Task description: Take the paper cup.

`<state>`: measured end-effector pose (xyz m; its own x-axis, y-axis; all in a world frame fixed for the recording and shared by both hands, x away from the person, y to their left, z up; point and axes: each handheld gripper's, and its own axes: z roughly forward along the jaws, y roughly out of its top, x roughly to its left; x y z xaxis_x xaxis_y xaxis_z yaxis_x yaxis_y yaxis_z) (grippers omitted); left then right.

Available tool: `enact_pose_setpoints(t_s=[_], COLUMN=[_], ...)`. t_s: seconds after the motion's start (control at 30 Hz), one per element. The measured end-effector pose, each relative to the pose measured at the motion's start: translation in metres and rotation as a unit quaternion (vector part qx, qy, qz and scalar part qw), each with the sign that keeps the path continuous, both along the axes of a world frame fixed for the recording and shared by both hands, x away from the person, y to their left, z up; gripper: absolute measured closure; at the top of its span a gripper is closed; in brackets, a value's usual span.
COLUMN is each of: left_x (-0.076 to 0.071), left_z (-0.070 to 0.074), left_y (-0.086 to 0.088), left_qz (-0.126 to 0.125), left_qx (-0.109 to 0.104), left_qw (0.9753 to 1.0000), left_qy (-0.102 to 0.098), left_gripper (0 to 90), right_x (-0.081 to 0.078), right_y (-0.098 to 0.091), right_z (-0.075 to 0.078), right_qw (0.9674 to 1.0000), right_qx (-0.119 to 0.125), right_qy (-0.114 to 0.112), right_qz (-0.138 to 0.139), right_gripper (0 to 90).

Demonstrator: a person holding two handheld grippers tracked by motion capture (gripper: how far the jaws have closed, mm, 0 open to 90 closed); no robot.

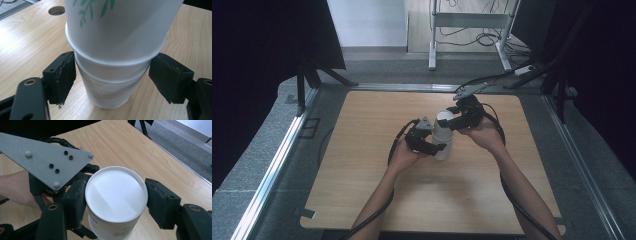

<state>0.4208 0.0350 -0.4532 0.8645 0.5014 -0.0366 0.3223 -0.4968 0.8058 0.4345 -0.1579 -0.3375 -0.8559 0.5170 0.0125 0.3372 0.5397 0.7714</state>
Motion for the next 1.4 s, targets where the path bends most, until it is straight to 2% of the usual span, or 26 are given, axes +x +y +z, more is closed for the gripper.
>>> enact_pose_setpoints(t_s=[0.73,1.27,1.4], left_x=[-0.001,-0.001,-0.001], left_z=[0.001,0.001,0.002], left_y=[0.000,0.000,0.002], left_qz=[-0.001,-0.001,0.006], left_qx=[0.007,0.008,0.011], left_qw=[1.0000,1.0000,0.9999], left_qy=[-0.002,-0.003,-0.002], left_gripper=[21.8,21.7,14.8], right_x=[-0.007,-0.015,-0.019], right_y=[-0.008,-0.014,-0.018], right_z=[0.032,0.062,0.069], right_qw=[0.9999,0.9994,0.9992], right_qx=[0.013,0.024,0.027], right_qy=[-0.011,-0.026,-0.029], right_qz=[-0.003,-0.004,-0.003], right_gripper=[37.0,37.0,37.0])
